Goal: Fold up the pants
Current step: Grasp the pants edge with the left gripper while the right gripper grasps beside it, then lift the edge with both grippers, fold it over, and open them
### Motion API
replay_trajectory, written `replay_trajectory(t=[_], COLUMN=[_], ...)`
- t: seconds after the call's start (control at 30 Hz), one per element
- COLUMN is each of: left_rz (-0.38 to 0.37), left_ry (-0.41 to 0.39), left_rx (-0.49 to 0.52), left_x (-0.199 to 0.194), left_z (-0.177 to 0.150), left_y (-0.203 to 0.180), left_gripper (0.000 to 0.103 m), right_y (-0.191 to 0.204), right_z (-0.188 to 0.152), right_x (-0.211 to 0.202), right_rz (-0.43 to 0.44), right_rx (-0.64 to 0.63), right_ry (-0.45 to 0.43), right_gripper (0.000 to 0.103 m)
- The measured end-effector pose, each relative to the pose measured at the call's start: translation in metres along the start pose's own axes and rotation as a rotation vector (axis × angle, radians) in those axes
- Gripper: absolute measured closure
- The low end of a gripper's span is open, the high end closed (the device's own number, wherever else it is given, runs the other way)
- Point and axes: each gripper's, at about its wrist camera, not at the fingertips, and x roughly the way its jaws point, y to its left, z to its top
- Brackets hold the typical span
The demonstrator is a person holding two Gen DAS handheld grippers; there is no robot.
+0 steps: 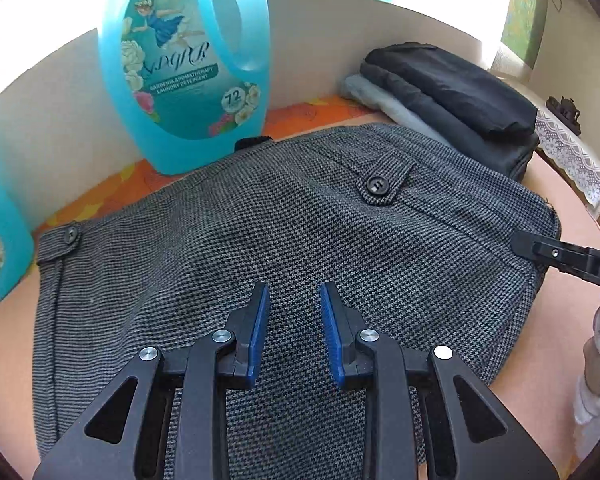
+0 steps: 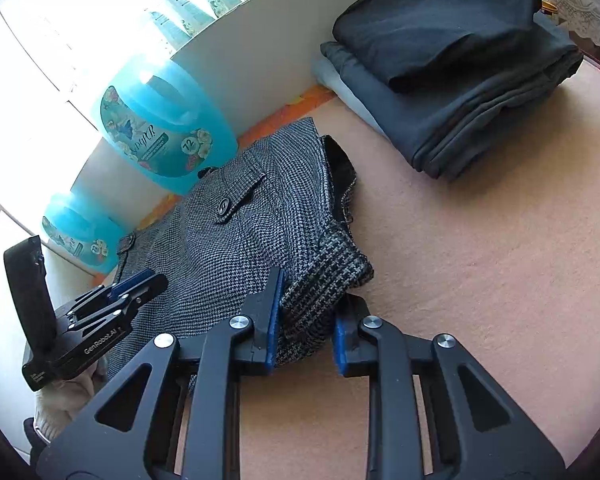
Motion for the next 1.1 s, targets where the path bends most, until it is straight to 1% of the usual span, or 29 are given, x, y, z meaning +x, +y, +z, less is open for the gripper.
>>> replay_trajectory(t=[0.07,0.3,0.37,0.43,0.5,0.57,0.63,0.7,0.83,0.9,1.03,1.1], left_rz=[0.010,-0.001,0.002,-0.021,-0.052,-0.070,-0.065,-0.064,-0.099,-0.106,-0.115,-0.102], left_ry=[0.014,-0.003,-0.017,-0.046,-0.065,-0.055,-0.035,-0.045,-0.048,-0.059,-0.113,-0.152], left_rx=[0.011,0.001,-0.029,-0.067,-0.058,-0.031,-0.005,-0.004,-0.025,-0.031,-0.105,-0.144], left_x=[0.007,0.006,-0.001,-0.013,-0.024,-0.027,-0.020,-0.017,-0.020,-0.027,-0.058,-0.079], left_z=[-0.004,-0.010,-0.013,-0.019,-0.027,-0.036,-0.039,-0.042,-0.044,-0.047,-0.056,-0.063], left_y=[-0.003,-0.002,0.001,0.002,-0.003,-0.010,-0.014,-0.015,-0.012,-0.009,0.015,0.032], left_gripper=[0.078,0.078,0.078,0.078,0.078,0.078,0.078,0.078,0.078,0.078,0.078,0.078], right_y=[0.001,0.003,0.004,0.004,0.005,0.009,0.015,0.020,0.037,0.052,0.089,0.112], right_z=[-0.001,0.001,0.002,0.003,0.005,0.005,0.005,0.006,0.011,0.014,0.018,0.017], right_x=[0.001,0.002,0.001,0.000,-0.001,-0.001,0.000,-0.002,-0.013,-0.020,-0.033,-0.038], right_rz=[-0.004,-0.009,-0.010,-0.006,-0.009,-0.027,-0.048,-0.056,-0.064,-0.074,-0.071,-0.072], right_rx=[-0.013,-0.022,-0.030,-0.024,-0.024,-0.045,-0.068,-0.077,-0.117,-0.162,-0.262,-0.331], right_ry=[-0.003,-0.019,-0.024,-0.026,-0.027,-0.036,-0.049,-0.061,-0.095,-0.123,-0.174,-0.204], right_gripper=[0.081,0.082,0.083,0.083,0.084,0.084,0.084,0.085,0.085,0.086,0.087,0.088])
